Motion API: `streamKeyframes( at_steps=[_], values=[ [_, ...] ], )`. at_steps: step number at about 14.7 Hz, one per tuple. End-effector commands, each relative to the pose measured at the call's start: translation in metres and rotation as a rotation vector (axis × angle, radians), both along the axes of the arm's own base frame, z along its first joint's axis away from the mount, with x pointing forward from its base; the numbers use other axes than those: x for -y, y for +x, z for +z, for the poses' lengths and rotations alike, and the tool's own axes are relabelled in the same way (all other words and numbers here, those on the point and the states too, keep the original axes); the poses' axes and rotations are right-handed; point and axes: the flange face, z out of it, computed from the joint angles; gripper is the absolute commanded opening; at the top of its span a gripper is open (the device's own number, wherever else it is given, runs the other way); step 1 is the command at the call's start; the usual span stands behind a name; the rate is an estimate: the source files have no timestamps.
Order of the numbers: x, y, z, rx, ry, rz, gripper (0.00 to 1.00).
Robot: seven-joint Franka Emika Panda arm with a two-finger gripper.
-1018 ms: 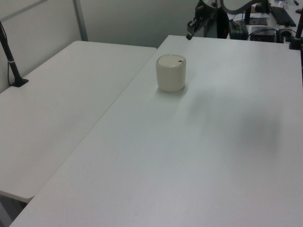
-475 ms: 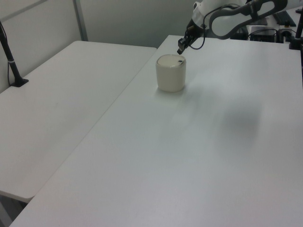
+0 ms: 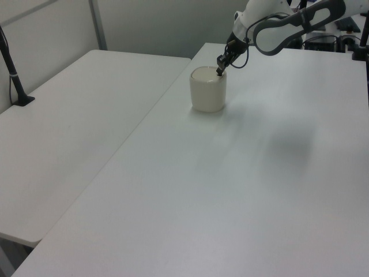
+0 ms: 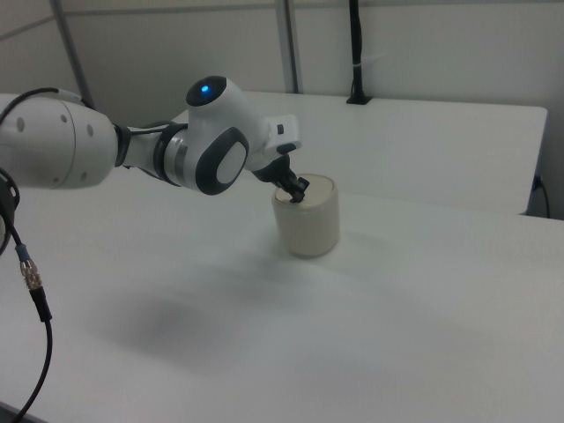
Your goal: Open the trash bin
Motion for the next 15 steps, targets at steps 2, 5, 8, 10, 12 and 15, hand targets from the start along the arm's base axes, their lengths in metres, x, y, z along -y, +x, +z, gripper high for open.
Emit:
streamKeyframes(
  at_steps=[2,5,8,10,12,15],
  values=[
    [0.014,-0.020,0.051,0.012,0.100,-0.098,0.00],
    [0.008,-0.037,0.109,0.000,0.145,-0.104,0.00],
    [-0.003,-0.063,0.148,-0.060,0.173,-0.106,0.05],
    [-0.017,-0.081,0.165,-0.128,0.183,-0.095,0.16],
    [-0.029,-0.100,0.182,-0.187,0.193,-0.084,0.57],
    [-0.050,-0.130,0.204,-0.282,0.206,-0.069,0.98]
  ],
)
